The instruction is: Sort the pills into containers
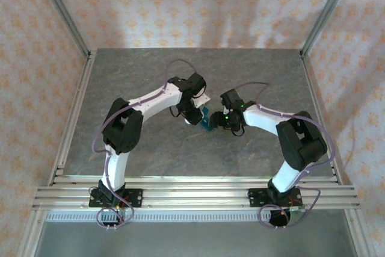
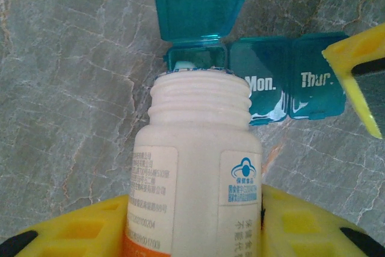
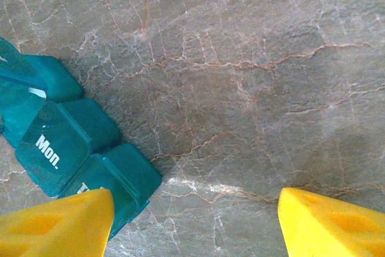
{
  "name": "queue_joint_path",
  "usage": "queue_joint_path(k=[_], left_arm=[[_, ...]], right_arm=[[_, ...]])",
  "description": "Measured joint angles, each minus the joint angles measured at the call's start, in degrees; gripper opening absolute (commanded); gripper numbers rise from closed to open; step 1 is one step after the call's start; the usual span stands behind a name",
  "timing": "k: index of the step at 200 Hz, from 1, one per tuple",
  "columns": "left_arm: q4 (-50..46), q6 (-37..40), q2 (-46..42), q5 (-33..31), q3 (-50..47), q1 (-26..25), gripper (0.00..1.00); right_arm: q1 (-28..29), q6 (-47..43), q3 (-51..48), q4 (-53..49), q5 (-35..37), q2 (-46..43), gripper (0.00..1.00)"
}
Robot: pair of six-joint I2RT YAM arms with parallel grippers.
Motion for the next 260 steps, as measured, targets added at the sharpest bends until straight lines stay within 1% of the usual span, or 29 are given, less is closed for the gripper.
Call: queue_joint_path(k=[36,110,175,260], left_arm=[[-1.22,0.07,0.31,-0.66,0.52,-0.79,0.0],[-3.17,0.09,0.55,-2.54,1.6,-0.83,0.0],[-5.51,0.52,3.04,-2.58,5.49,-0.83,0.0],[-8.2,1.36,4.35,-3.06,7.04,-1.05,0.0]], right_arm=[[0.0,0.0,0.0,0.0,0.0,0.0,0.72],[0.0,0.0,0.0,0.0,0.0,0.0,0.72],[0.0,0.0,0.0,0.0,0.0,0.0,0.72],[0.0,0.0,0.0,0.0,0.0,0.0,0.72]])
